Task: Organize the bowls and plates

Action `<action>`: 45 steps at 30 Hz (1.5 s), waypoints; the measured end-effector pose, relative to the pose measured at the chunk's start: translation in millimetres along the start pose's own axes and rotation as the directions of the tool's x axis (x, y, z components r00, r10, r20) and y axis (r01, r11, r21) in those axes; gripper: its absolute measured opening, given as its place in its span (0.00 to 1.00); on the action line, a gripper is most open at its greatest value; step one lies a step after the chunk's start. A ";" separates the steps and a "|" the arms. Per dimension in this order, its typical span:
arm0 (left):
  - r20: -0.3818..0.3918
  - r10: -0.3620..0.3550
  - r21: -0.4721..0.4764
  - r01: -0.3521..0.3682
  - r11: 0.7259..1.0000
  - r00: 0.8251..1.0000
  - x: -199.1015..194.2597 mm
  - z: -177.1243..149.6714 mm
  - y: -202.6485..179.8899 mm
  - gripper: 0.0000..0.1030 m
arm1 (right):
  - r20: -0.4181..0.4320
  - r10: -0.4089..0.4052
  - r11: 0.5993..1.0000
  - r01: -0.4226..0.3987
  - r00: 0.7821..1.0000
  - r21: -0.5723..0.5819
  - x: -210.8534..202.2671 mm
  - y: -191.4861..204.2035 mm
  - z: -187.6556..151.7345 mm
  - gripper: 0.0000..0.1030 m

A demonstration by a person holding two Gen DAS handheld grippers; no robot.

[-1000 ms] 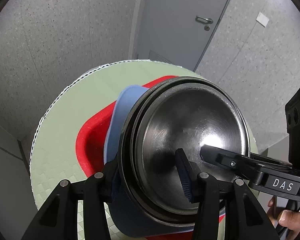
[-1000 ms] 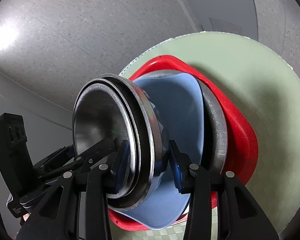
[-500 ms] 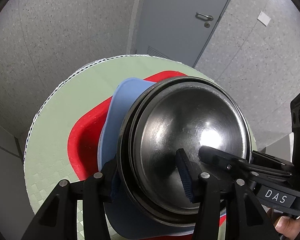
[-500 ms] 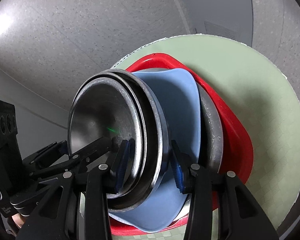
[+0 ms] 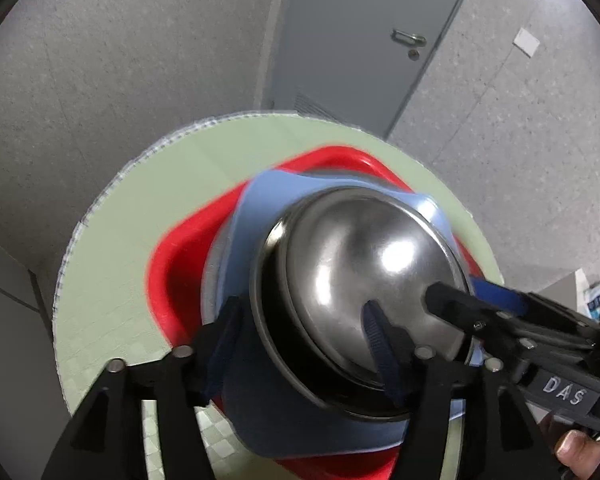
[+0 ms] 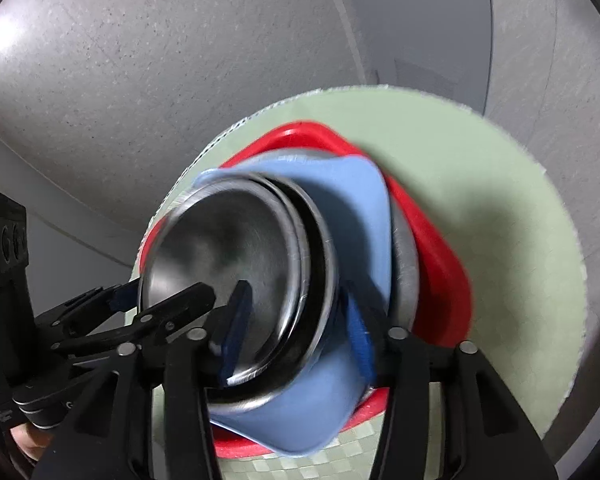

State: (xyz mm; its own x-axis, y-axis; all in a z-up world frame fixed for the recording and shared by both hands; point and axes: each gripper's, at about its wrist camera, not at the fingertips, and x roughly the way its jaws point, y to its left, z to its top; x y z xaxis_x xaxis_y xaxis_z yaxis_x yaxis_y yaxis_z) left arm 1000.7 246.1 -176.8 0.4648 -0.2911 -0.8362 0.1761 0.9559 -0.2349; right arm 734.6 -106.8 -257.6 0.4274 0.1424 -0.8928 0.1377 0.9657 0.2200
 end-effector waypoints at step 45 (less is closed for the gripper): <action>0.480 0.220 -0.018 -0.241 0.970 0.849 -299.2 -362.2 -191.8 0.99 | 0.399 -0.056 0.976 0.135 0.915 -0.173 -279.2 -8.3 -249.9 0.94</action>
State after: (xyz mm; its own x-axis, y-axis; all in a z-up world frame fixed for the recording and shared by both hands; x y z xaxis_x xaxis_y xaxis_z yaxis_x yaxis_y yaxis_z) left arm 513.6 163.6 -61.1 0.8498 -0.0550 -0.5242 0.0431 0.9985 -0.0349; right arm 390.9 -100.4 -108.4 0.7403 -0.0103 -0.6722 0.0376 0.9989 0.0262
